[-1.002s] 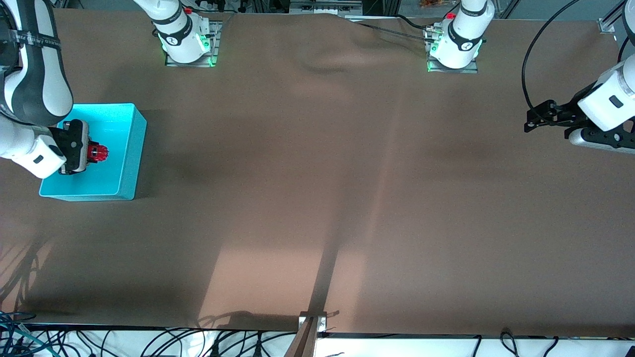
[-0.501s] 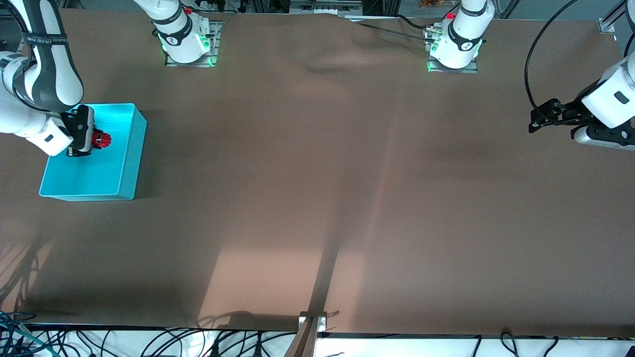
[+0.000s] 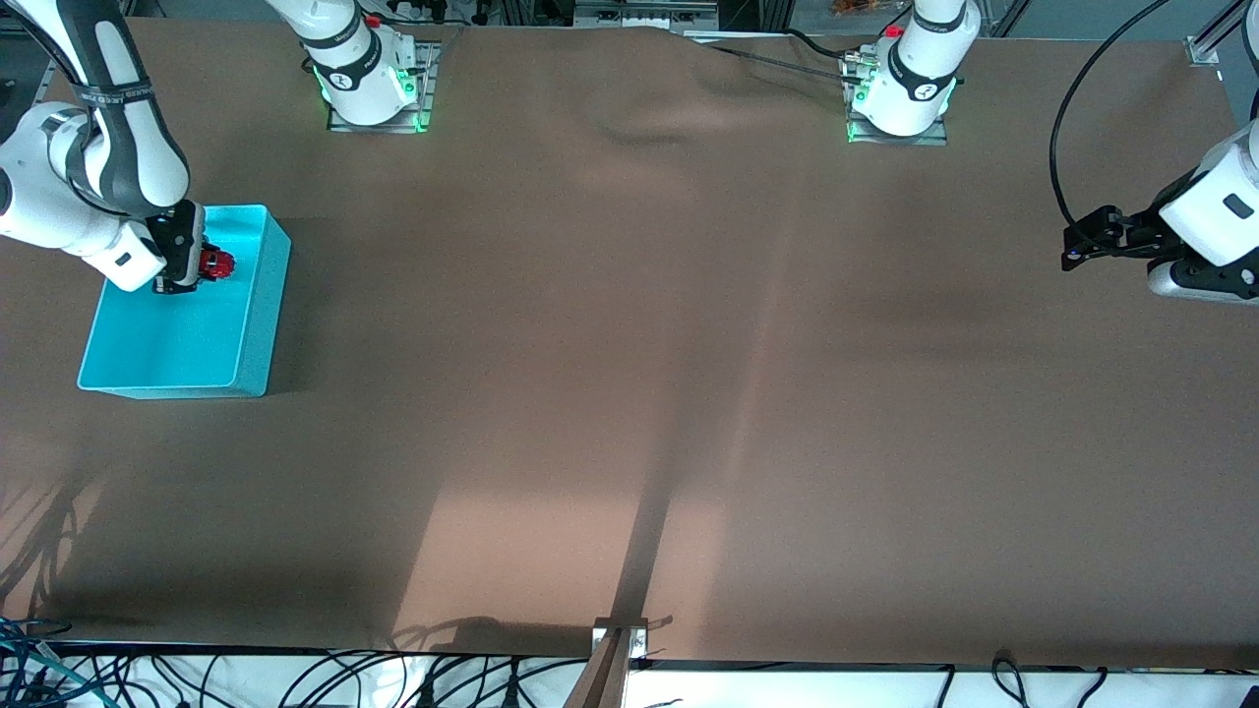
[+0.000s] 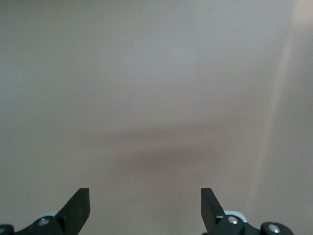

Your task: Wind red beetle toy and store in blue box

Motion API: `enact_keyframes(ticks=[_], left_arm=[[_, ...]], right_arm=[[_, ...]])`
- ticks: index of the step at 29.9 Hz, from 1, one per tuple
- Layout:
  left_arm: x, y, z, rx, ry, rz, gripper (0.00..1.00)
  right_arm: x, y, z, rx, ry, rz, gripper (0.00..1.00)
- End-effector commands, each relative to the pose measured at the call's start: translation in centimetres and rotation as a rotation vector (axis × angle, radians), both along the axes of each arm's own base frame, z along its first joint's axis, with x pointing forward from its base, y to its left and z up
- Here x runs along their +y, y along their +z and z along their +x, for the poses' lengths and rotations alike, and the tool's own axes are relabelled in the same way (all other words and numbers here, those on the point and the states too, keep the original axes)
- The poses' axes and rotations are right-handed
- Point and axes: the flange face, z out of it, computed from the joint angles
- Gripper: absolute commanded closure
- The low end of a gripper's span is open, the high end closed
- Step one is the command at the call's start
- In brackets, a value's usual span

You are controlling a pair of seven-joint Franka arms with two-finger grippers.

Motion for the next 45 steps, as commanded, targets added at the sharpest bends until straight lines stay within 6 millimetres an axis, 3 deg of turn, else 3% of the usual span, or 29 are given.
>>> enact_keyframes(ticks=[1, 3, 5, 7, 9, 14, 18, 23, 32, 39, 45], left_arm=[[0.3, 1.2, 0.3, -0.011, 0.015, 0.007, 0.00], [0.3, 1.5, 0.4, -0.016, 0.015, 0.006, 0.00], [0.3, 1.8, 0.4, -0.024, 0.017, 0.006, 0.00], [0.3, 2.0, 0.5, -0.028, 0.017, 0.008, 0.00], [0.7, 2.1, 0.4, -0.028, 0.023, 0.009, 0.00], [1.1, 2.5, 0.4, -0.033, 0.031, 0.008, 0.00], [1.0, 2.6, 0.4, -0.034, 0.029, 0.008, 0.00], [1.1, 2.7, 0.4, -0.036, 0.031, 0.008, 0.00], [1.0, 2.7, 0.4, -0.036, 0.029, 0.008, 0.00], [0.9, 2.7, 0.4, -0.036, 0.028, 0.008, 0.00], [0.9, 2.7, 0.4, -0.036, 0.028, 0.008, 0.00]], right_arm=[[-0.5, -1.4, -0.5, -0.005, -0.007, 0.021, 0.77], [-0.5, -1.8, -0.6, 0.003, -0.002, 0.030, 0.70], [-0.5, -1.9, -0.7, 0.002, -0.006, 0.038, 0.55], [-0.4, -2.2, -0.7, 0.003, -0.020, 0.045, 0.20], [-0.4, -2.3, -0.8, 0.003, -0.037, 0.055, 0.00], [0.0, -1.9, -0.2, 0.010, -0.024, 0.068, 0.00], [0.8, -0.1, 1.7, 0.027, -0.003, 0.092, 0.00], [2.6, 4.7, 6.8, 0.025, 0.019, 0.154, 0.00], [4.6, 13.7, 12.4, 0.028, -0.078, 0.190, 0.00], [7.8, 20.5, 14.3, 0.064, -0.283, 0.141, 0.00], [11.7, 25.7, 15.1, 0.081, -0.598, 0.038, 0.00]])
